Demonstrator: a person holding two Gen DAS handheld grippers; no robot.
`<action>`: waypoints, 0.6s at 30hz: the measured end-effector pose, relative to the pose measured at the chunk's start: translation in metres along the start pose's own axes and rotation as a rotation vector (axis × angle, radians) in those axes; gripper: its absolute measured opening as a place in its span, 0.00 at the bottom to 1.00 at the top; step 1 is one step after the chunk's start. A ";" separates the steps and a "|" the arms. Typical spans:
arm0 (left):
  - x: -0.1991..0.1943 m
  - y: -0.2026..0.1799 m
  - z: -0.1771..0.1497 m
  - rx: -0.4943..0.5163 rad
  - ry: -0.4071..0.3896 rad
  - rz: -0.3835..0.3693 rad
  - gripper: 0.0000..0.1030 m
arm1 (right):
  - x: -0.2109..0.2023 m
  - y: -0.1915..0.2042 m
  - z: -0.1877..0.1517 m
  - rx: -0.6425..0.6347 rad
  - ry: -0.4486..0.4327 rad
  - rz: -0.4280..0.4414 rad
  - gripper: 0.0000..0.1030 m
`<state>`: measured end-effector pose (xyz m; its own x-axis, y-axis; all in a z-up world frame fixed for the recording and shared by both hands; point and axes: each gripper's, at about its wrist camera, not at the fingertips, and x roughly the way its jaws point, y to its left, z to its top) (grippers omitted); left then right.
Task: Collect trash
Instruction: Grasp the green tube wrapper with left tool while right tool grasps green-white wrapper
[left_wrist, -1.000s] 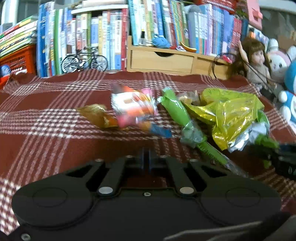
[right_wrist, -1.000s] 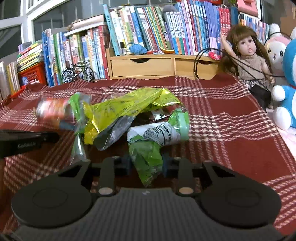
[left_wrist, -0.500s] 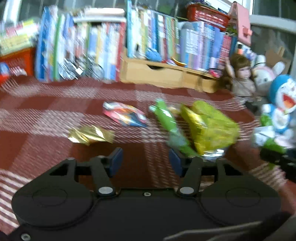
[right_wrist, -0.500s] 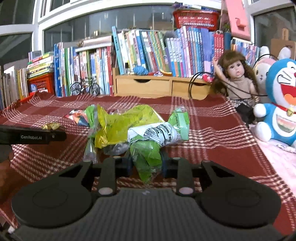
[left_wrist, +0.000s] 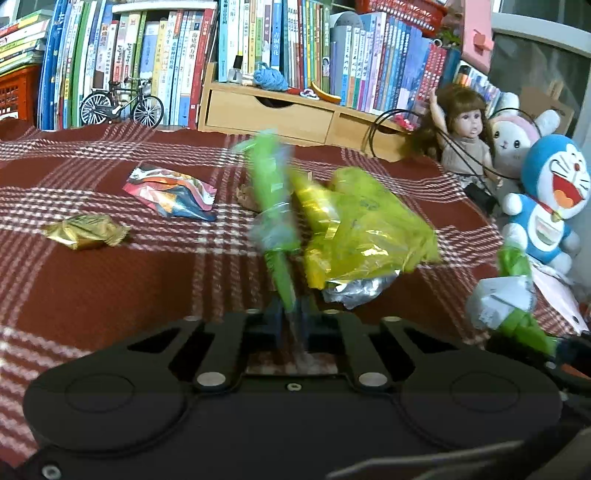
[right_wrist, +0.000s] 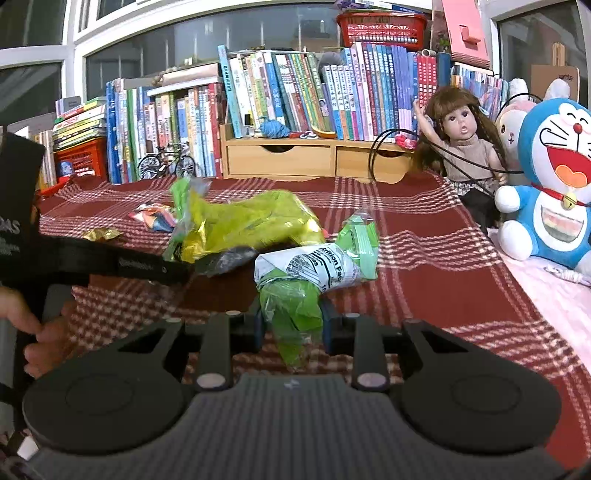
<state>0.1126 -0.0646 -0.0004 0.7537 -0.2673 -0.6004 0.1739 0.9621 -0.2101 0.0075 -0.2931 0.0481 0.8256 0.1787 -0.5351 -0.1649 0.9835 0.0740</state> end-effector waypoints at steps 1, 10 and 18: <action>-0.008 0.000 -0.003 0.011 -0.011 0.000 0.06 | -0.002 0.001 -0.002 -0.001 -0.001 0.007 0.33; -0.087 0.002 -0.034 0.097 -0.078 0.000 0.03 | -0.023 0.018 -0.013 0.003 -0.014 0.075 0.33; -0.138 0.002 -0.064 0.120 -0.101 0.015 0.03 | -0.049 0.041 -0.026 -0.022 -0.011 0.109 0.32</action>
<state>-0.0319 -0.0294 0.0323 0.8156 -0.2519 -0.5210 0.2321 0.9671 -0.1042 -0.0534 -0.2617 0.0552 0.8079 0.2851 -0.5157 -0.2657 0.9574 0.1131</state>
